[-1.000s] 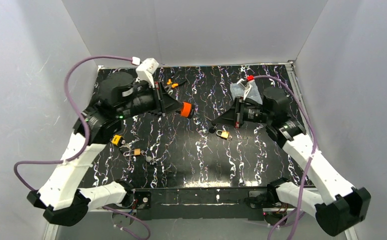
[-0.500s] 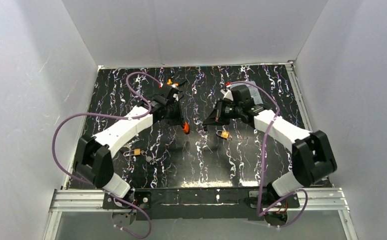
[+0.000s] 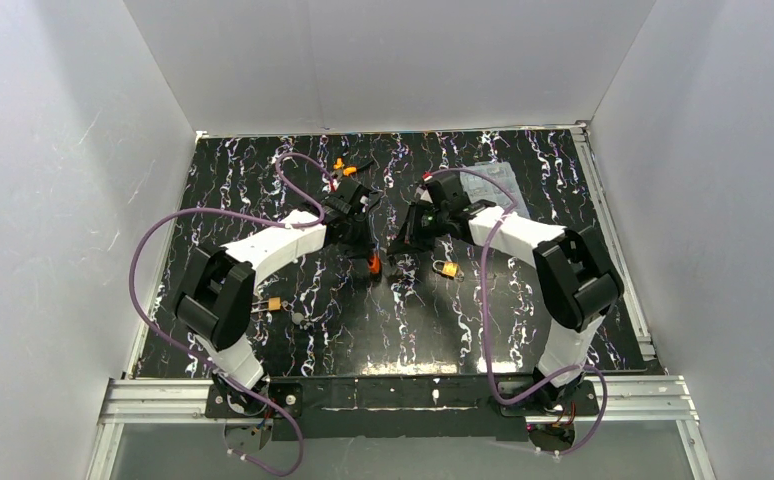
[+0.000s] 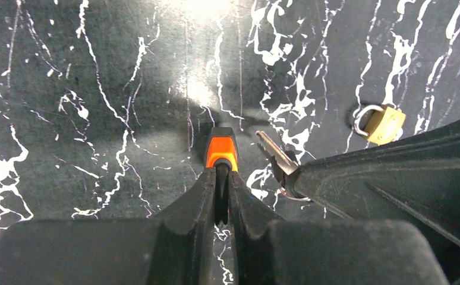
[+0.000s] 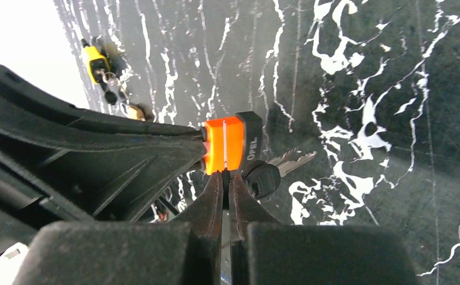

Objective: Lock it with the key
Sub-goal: Place the lock at the center of the board, then pick up the lock from the center of the board.

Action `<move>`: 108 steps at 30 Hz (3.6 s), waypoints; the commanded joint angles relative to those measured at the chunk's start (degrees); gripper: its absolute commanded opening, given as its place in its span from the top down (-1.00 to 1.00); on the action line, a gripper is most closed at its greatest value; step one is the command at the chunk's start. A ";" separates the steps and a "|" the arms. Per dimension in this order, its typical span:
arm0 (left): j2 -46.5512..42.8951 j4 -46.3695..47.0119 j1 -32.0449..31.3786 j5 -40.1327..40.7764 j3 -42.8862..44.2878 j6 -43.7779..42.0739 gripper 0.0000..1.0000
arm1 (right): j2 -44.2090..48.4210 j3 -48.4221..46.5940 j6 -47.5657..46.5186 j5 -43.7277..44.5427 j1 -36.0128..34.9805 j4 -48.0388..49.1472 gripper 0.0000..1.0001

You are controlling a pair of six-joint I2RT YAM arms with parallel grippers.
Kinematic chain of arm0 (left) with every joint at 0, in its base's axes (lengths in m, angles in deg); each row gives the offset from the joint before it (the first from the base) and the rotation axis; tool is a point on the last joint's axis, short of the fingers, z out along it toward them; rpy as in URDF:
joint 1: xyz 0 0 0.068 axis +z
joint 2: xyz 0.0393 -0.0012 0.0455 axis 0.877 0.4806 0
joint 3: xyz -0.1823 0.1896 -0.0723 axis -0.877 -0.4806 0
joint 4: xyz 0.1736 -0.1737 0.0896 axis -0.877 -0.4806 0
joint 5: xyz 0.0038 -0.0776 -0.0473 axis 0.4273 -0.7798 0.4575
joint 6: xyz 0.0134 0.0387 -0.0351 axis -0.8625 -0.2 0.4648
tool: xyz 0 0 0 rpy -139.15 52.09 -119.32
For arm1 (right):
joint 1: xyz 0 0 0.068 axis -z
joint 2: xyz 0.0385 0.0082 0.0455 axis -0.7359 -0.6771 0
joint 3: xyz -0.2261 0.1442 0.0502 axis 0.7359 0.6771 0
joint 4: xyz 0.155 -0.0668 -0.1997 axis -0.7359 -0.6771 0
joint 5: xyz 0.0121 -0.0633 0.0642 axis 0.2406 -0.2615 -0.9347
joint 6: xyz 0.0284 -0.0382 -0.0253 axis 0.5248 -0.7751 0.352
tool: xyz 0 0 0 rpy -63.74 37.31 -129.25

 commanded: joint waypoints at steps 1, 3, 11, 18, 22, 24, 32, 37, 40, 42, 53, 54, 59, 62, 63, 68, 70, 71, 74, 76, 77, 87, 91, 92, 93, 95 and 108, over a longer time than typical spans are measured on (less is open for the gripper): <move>-0.26 -0.30 0.08 3.00 0.80 -0.86 1.00 | -2.36 -3.44 0.27 2.09 -0.05 0.69 0.97; 0.19 -0.41 0.08 2.71 0.96 -0.96 1.00 | -3.58 -3.94 0.34 1.64 -0.12 0.83 0.97; 1.58 -1.00 0.08 0.94 2.84 -1.41 0.83 | -5.73 -4.63 0.55 1.20 -0.76 0.87 0.97; 0.93 -2.38 0.08 -1.44 4.56 -2.21 0.36 | -7.34 -6.96 -0.43 -0.12 -1.11 -0.39 0.97; 0.15 -3.62 0.09 -1.53 5.67 -2.67 0.21 | -7.87 -7.98 -0.66 -0.52 -1.20 -1.03 0.95; -0.74 -4.39 0.08 -1.52 6.14 -2.91 0.14 | -7.72 -8.32 -0.89 -0.53 -1.19 -1.15 0.83; -7.23 -9.73 0.13 2.71 8.52 -2.82 -0.38 | -6.09 -9.63 -1.85 -0.82 -1.22 -2.27 0.16; -12.78 -13.75 1.32 6.51 7.68 -0.42 -0.56 | -4.21 -9.31 -1.37 -1.14 -1.18 -1.99 -0.05; -17.85 -17.96 3.09 10.84 5.49 3.10 -0.65 | -1.34 -8.22 -1.47 0.18 -1.11 -2.42 -0.07; -21.52 -19.27 5.05 12.32 2.94 4.83 -0.67 | 0.54 -7.18 -1.45 0.84 -1.04 -2.32 -0.08; -37.16 -27.45 19.57 14.07 -13.10 11.12 -0.70 | 13.64 2.40 -1.87 5.80 -1.06 -2.70 -0.10; -38.04 -27.28 21.08 13.69 -14.84 11.75 -0.68 | 14.60 3.08 -1.97 5.82 -1.11 -2.69 -0.10; -39.73 -25.53 26.52 11.99 -21.06 15.99 -0.60 | 20.23 6.67 -2.69 5.77 -1.42 -2.56 -0.11; -38.56 -24.31 28.59 12.22 -22.89 18.53 -0.57 | 22.72 7.81 -3.31 5.49 -1.46 -2.87 -0.11; -38.13 -23.90 29.19 12.62 -23.29 19.25 -0.57 | 23.37 8.17 -3.49 5.33 -1.46 -2.96 -0.11; -34.43 -20.29 33.25 14.62 -23.35 18.66 -0.54 | 25.20 10.04 -3.93 4.09 -1.47 -2.80 -0.11; -31.79 -19.77 34.81 14.68 -22.55 17.89 -0.54 | 25.22 10.65 -3.94 3.36 -1.47 -2.28 -0.11; -30.53 -19.53 35.99 13.96 -22.34 17.84 -0.54 | 25.11 10.90 -3.93 3.13 -1.49 -2.13 -0.11; -28.40 -18.96 36.56 12.09 -22.99 19.57 -0.51 | 24.87 11.06 -3.95 2.75 -1.46 -1.72 -0.11; -28.14 -17.41 36.54 11.09 -24.38 20.95 -0.48 | 24.58 10.85 -3.74 2.34 -1.44 -1.36 -0.11; -27.97 -16.75 36.55 10.91 -25.09 21.60 -0.46 | 24.34 10.74 -3.56 1.94 -1.43 -1.05 -0.11; -24.54 -14.07 36.47 7.72 -27.74 27.95 -0.30 | 22.93 10.79 -2.67 0.26 -1.55 0.31 -0.10; -23.11 -13.66 36.34 7.25 -28.29 29.95 -0.22 | 22.71 10.77 -2.39 -0.04 -1.56 0.48 -0.10; -22.80 -13.68 36.23 7.39 -28.36 30.31 -0.20 | 22.60 10.68 -2.39 -0.16 -1.52 0.49 -0.10; -22.49 -13.74 36.14 7.53 -28.51 30.80 -0.18 | 22.47 10.53 -2.34 -0.19 -1.55 0.46 -0.09; -21.77 -14.18 35.98 7.85 -28.72 31.78 -0.11 | 22.27 10.39 -2.21 -0.34 -1.57 0.36 -0.09; -18.39 -14.90 34.65 8.72 -29.16 34.31 0.13 | 22.80 9.07 -1.96 -0.30 -1.64 -0.98 -0.07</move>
